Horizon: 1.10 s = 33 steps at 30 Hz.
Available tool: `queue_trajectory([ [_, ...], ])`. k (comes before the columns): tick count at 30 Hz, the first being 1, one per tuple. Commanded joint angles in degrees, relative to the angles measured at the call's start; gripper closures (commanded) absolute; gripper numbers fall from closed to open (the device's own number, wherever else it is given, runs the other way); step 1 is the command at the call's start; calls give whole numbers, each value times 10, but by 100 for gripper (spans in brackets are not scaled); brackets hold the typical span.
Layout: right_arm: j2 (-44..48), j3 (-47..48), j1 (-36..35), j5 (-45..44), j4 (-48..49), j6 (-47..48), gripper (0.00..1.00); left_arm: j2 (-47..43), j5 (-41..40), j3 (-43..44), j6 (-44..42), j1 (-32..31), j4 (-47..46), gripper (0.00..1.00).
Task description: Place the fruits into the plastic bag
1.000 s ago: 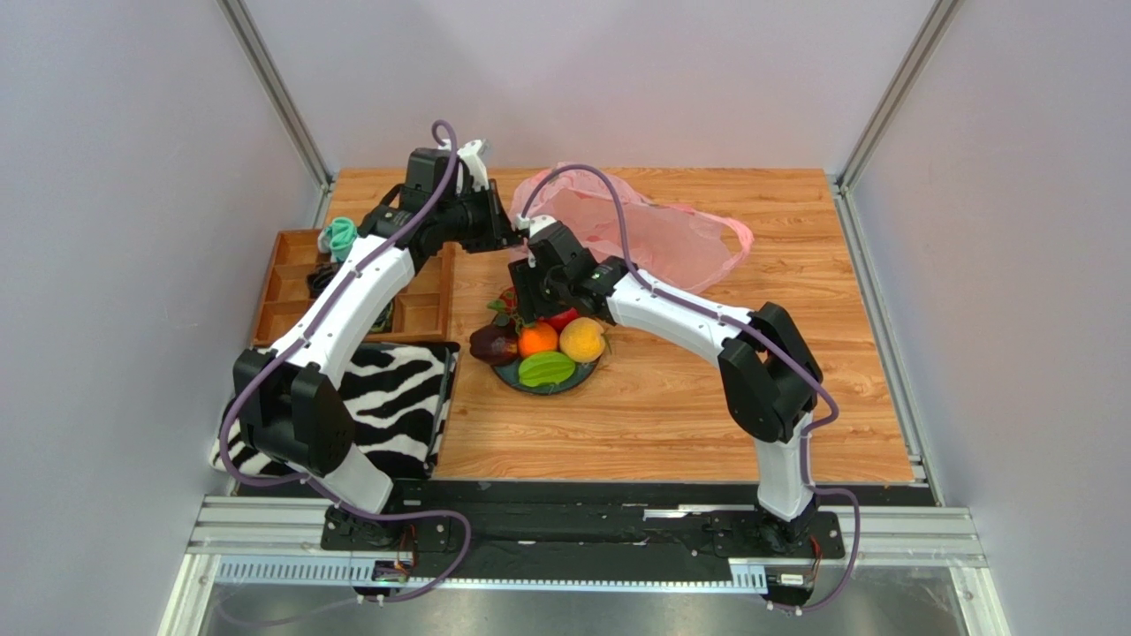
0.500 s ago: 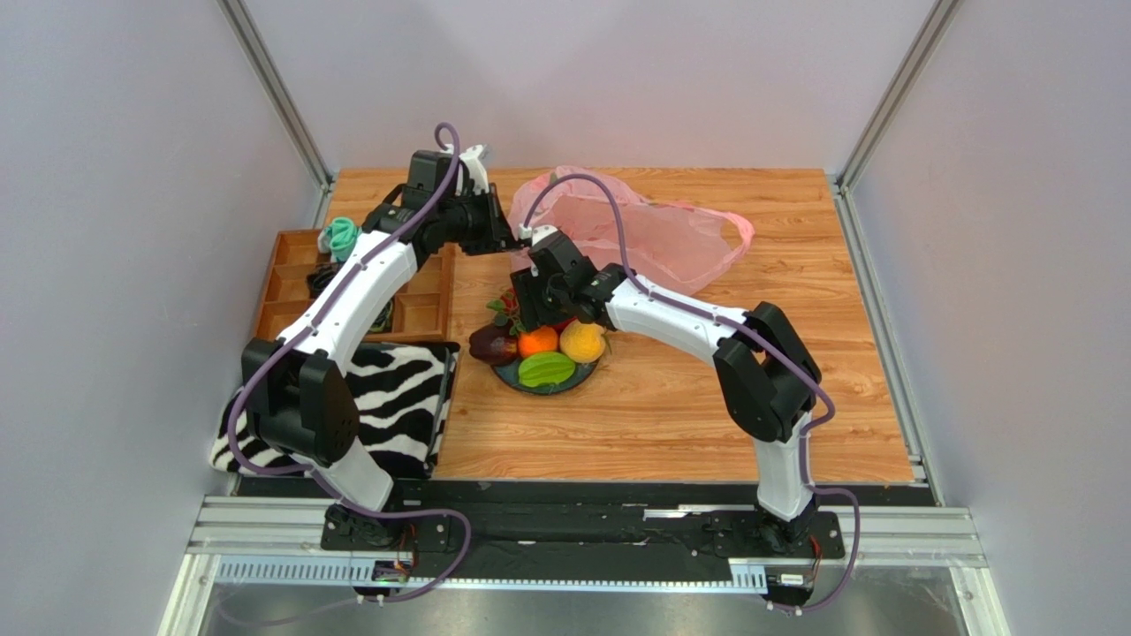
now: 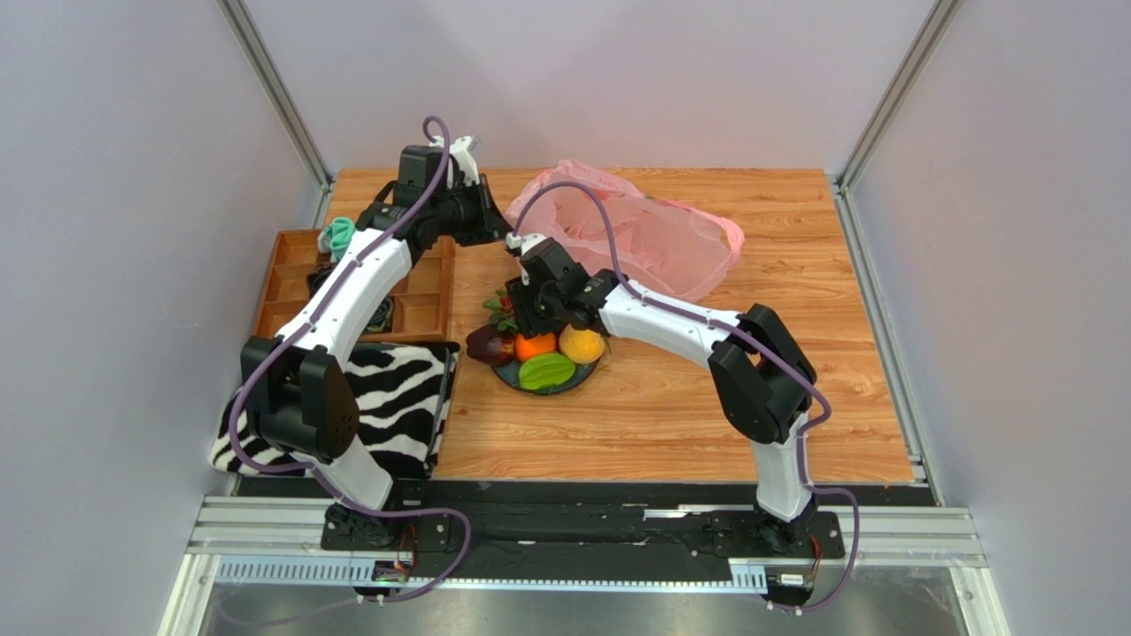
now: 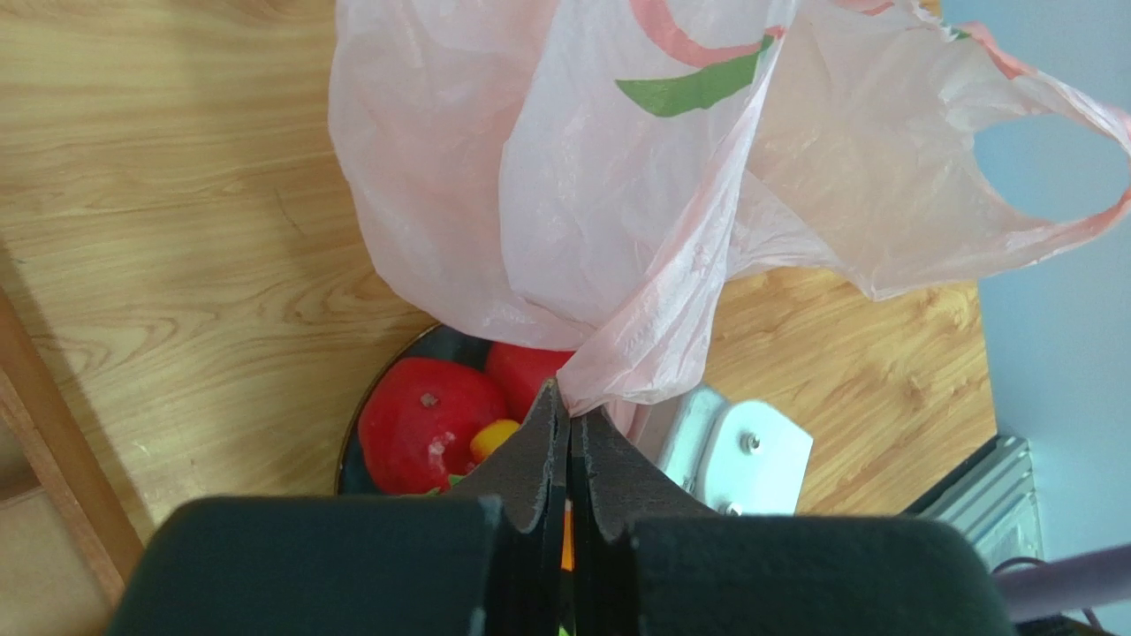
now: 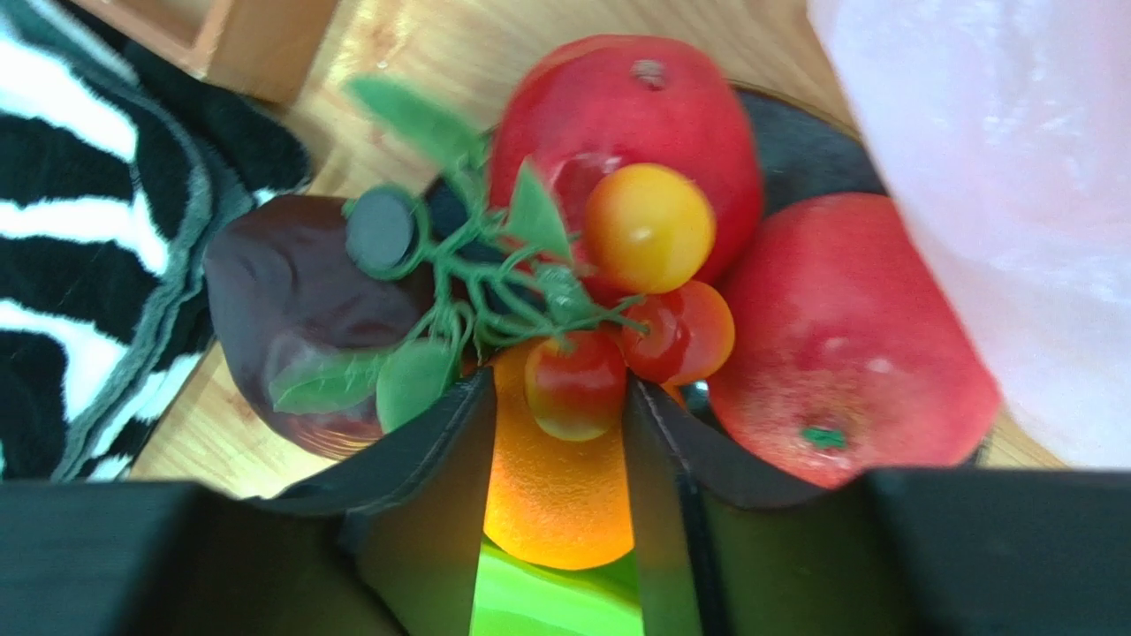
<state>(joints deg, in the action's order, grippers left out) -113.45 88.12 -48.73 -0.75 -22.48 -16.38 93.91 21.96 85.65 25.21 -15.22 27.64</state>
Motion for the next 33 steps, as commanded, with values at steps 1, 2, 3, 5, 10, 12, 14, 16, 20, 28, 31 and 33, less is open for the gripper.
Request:
queue_trajectory([
  [1, 3, 11, -8, 8, 19, 14, 62, -6, 2, -3, -3, 4, -35, 100],
  [2, 7, 9, -8, 8, 23, 16, 64, -6, 4, -5, -3, 4, -35, 100],
  [3, 9, 8, -8, 9, 25, 18, 65, -7, 5, -6, -2, 4, -36, 100],
  [5, 16, 6, -8, -10, 31, 21, 69, -7, 6, -7, -1, 3, -36, 100],
  [10, 26, -4, -8, -18, 42, 28, 74, -11, 6, -12, 0, 4, -36, 100],
  [12, 29, -3, -8, -22, 38, 31, 73, -13, 6, -13, 1, 4, -36, 100],
  [14, 35, -3, -8, -27, 35, 32, 72, -14, 6, -14, 2, 4, -35, 100],
  [16, 45, -4, -8, -34, 36, 33, 69, -18, 6, -15, 3, 4, -36, 100],
  [20, 68, -1, -6, -43, 21, 35, 61, -19, 7, -14, 4, 4, -34, 100],
  [28, 147, -41, 5, -67, -51, 48, 34, -22, 3, -15, 8, 4, -31, 100],
  [31, 163, -64, 17, -80, -85, 35, 28, -21, 6, -14, 12, 4, -33, 100],
  [33, 159, -67, 33, -73, -113, 23, 27, -21, 8, -14, 13, 4, -35, 100],
])
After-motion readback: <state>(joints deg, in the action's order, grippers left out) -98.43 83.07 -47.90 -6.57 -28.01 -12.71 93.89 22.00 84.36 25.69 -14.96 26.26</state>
